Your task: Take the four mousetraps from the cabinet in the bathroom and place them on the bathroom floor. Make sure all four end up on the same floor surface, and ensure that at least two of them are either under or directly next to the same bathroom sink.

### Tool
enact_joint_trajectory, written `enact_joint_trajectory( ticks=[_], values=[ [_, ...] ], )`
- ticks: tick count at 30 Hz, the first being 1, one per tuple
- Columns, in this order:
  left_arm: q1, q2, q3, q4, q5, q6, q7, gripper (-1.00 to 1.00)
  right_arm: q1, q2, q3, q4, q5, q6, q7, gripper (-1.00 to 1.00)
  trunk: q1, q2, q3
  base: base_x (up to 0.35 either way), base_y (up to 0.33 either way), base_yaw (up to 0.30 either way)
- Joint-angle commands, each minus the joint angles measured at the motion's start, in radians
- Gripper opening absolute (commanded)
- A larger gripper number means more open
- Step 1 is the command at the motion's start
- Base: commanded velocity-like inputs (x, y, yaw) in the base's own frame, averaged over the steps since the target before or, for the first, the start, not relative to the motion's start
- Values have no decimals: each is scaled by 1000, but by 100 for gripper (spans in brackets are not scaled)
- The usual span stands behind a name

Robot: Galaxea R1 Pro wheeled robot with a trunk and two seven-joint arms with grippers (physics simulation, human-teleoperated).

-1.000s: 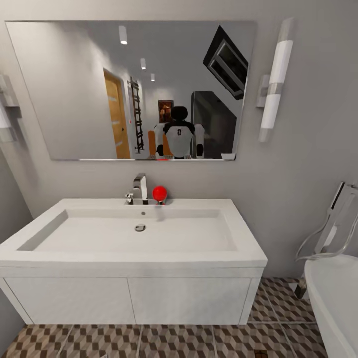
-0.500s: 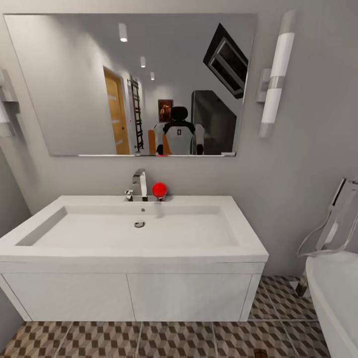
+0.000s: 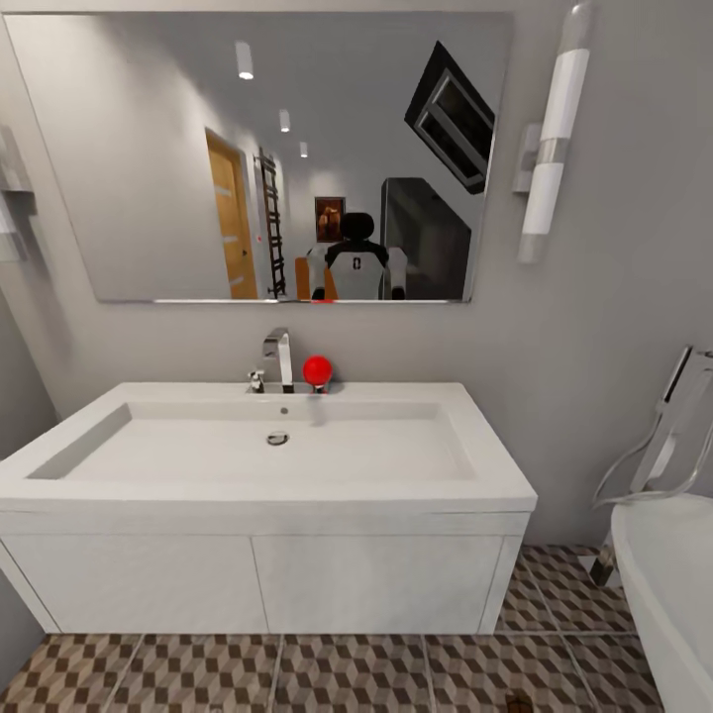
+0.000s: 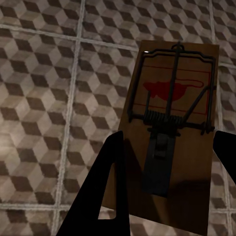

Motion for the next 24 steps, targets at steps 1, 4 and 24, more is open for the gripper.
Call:
enact_joint_trajectory(
  ticks=[1,4,24],
  values=[
    [-1,0,-9,-1,4,-2,7,-100,-1,0,9,4,-10,-6,1,-100,4,-8,-4,0,0,0],
    [-1,0,-8,-1,4,-3,8,-100,-1,1,9,4,-10,-6,1,-100,15,-29,-14,0,0,0],
    [-1,0,-7,-1,4,-4,8,-100,-1,1,9,4,-10,-6,0,-100,92,-169,-76,0,0,0]
  ],
)
